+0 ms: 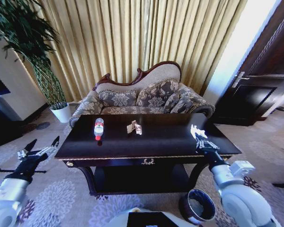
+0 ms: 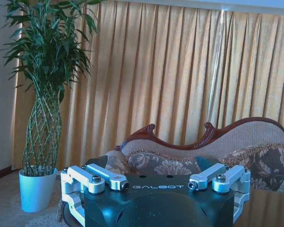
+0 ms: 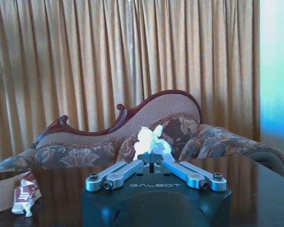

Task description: Move to the front of the table and place the trash on the table into the trash bin.

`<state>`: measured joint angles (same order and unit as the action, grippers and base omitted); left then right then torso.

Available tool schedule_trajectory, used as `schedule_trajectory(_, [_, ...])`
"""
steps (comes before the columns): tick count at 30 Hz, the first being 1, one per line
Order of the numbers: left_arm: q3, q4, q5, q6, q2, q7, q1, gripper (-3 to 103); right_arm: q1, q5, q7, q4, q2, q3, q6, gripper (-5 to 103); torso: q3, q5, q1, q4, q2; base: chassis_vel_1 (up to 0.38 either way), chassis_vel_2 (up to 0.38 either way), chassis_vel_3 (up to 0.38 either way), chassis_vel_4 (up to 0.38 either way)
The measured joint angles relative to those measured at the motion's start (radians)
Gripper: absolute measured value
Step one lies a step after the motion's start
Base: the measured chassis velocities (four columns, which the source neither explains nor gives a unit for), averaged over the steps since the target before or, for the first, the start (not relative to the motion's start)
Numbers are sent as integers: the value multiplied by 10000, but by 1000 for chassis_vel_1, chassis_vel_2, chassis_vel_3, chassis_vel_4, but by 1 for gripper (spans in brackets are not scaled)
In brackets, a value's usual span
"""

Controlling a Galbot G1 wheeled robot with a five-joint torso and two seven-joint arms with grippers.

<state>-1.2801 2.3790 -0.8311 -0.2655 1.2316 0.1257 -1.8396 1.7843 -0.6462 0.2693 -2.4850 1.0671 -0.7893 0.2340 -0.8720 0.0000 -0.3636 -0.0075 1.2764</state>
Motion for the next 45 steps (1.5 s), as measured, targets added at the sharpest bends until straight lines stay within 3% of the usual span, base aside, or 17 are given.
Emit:
schedule_trajectory(7, [-34,-399,-103,69,-380,8,130,100,-354,326,7,41,52,528,231,0,-1,-1,-1,1,-1,0,0,0,0])
schedule_trajectory(27, [-458,227,-39,88,41,40,-289,100,-294,374,20,191,28,527,144,0,-1,0,-1,0,-1,59,-63,-55,58])
schedule_trajectory(45, [-301,-319,-126,223,-371,173,-19,100,-622,757,20,266,122,905,455,0,-1,-1,0,0,0,111,-111,-112,108])
